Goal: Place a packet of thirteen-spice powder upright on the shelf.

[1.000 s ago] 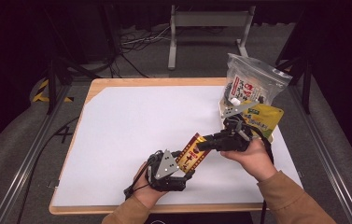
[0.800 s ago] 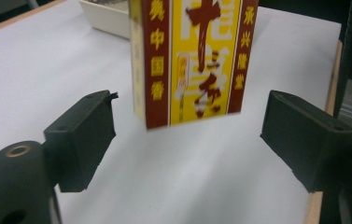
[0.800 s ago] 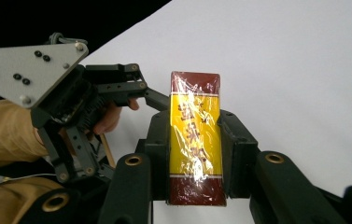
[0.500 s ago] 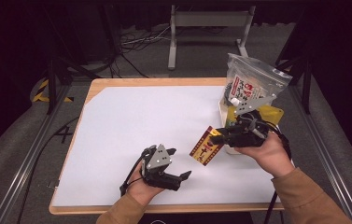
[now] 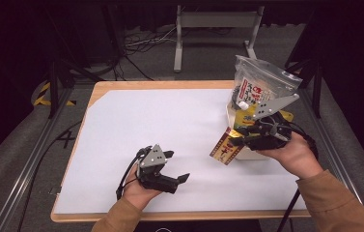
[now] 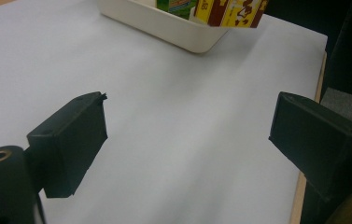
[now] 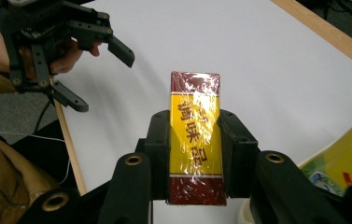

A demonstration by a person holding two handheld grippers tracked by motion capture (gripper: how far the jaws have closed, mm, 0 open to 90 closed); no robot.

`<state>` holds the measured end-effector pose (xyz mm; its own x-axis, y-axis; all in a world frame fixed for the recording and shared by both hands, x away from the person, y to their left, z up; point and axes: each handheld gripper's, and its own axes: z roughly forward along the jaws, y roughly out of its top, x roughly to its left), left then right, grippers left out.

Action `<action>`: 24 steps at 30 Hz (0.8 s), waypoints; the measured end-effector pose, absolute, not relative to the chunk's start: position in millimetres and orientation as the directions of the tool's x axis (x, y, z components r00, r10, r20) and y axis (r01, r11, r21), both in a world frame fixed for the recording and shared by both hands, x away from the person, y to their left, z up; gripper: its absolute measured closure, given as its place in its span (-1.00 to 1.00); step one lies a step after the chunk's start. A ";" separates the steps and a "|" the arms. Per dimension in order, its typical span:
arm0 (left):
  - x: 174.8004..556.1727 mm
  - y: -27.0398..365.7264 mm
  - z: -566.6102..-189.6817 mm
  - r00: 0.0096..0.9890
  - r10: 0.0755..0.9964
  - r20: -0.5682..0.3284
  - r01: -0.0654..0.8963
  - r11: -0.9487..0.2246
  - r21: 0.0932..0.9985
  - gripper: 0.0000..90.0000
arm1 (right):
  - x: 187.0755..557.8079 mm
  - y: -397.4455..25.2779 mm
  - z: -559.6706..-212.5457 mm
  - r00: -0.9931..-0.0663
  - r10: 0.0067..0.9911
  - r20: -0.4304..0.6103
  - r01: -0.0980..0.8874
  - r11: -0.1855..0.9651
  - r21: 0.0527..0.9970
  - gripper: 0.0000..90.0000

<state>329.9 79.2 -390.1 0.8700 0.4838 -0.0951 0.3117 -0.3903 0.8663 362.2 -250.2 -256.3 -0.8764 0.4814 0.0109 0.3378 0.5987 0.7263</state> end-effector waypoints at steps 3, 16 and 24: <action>331.7 83.2 -389.4 0.867 0.488 -0.097 0.317 -0.391 0.864 -0.77 | 362.2 -254.8 -252.7 -0.881 0.472 -0.012 0.318 0.612 0.724 0.52; 338.9 97.9 -386.1 0.857 0.502 -0.119 0.338 -0.372 0.865 -0.78 | 366.8 -274.0 -242.0 -0.881 0.460 -0.107 0.262 0.663 0.701 0.52; 341.4 106.7 -383.6 0.849 0.515 -0.123 0.343 -0.359 0.868 -0.78 | 369.8 -284.1 -238.1 -0.878 0.458 -0.138 0.244 0.676 0.695 0.52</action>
<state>341.4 106.7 -383.6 0.8485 0.5147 -0.1227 0.3433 -0.3590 0.8679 369.8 -284.1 -238.1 -0.8780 0.4584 -0.1377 0.2439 0.6761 0.6952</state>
